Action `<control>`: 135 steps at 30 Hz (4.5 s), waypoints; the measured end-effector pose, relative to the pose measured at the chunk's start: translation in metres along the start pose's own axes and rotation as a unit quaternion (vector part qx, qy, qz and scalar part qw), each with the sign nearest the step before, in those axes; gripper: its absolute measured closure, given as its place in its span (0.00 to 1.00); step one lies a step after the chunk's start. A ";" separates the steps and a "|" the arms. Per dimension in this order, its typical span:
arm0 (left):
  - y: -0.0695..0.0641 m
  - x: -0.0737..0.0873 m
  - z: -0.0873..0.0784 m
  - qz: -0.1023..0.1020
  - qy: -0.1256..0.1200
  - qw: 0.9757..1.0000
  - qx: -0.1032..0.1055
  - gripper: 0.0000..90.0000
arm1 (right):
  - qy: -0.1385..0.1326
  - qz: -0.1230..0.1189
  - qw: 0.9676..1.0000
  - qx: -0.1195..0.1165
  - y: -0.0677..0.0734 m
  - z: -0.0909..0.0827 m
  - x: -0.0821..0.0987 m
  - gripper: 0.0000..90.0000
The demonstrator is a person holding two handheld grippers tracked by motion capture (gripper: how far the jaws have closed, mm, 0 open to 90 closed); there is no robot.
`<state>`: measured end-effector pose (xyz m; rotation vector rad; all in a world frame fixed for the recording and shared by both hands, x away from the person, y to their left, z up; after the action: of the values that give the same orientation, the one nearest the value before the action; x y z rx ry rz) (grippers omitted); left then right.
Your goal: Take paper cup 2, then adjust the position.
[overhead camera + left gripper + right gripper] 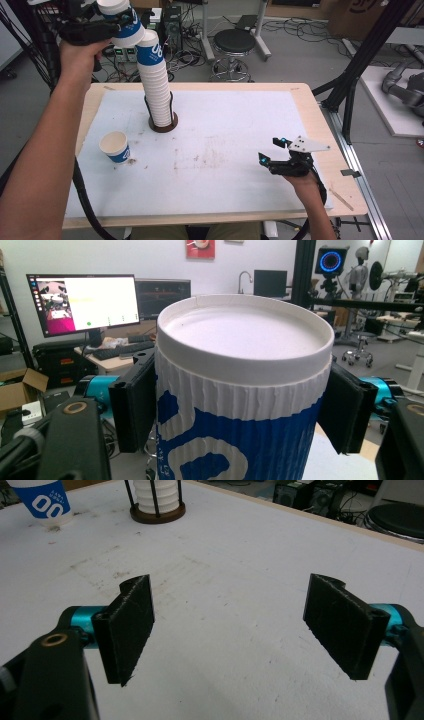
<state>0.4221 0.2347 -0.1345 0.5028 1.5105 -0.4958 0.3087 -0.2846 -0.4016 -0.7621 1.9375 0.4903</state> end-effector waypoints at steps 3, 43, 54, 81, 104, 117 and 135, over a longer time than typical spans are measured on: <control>-0.002 0.002 -0.011 0.001 -0.006 1.000 0.005 0.30 | -0.001 0.000 1.000 0.000 0.000 0.000 -0.001 0.23; -0.073 0.140 -0.071 0.015 0.022 0.994 0.103 0.30 | 0.015 -0.010 1.000 -0.016 0.010 0.019 -0.006 0.23; -0.086 0.175 -0.065 -0.005 0.044 0.991 0.125 0.30 | 0.018 -0.015 0.999 -0.029 0.015 0.030 -0.011 0.23; -0.114 0.203 -0.049 -0.015 0.066 0.980 0.189 0.30 | 0.014 -0.032 0.995 -0.092 0.023 0.031 -0.015 0.23; -0.148 0.231 -0.028 -0.015 0.087 0.955 0.283 0.30 | 0.000 -0.065 0.980 -0.189 0.063 0.045 -0.030 0.22; -0.163 0.235 -0.014 -0.014 0.089 0.942 0.325 0.30 | -0.007 -0.072 0.971 -0.228 0.079 0.060 -0.036 0.22; -0.171 0.236 -0.005 -0.024 0.081 0.926 0.368 0.31 | -0.012 -0.070 0.963 -0.261 0.088 0.069 -0.040 0.21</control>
<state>0.3171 0.1008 -0.3709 1.1115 1.4640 -1.0940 0.3058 -0.1663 -0.3958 -1.2099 1.7295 0.9355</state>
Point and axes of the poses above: each handheld gripper's, and its own axes: z roughly forward along the jaws, x roughly out of its underside, y roughly to its left, the point moved 1 cm from there along z, roughly forward along the jaws, and after that the axes turned 2 degrees about y, right-handed, at the moved point
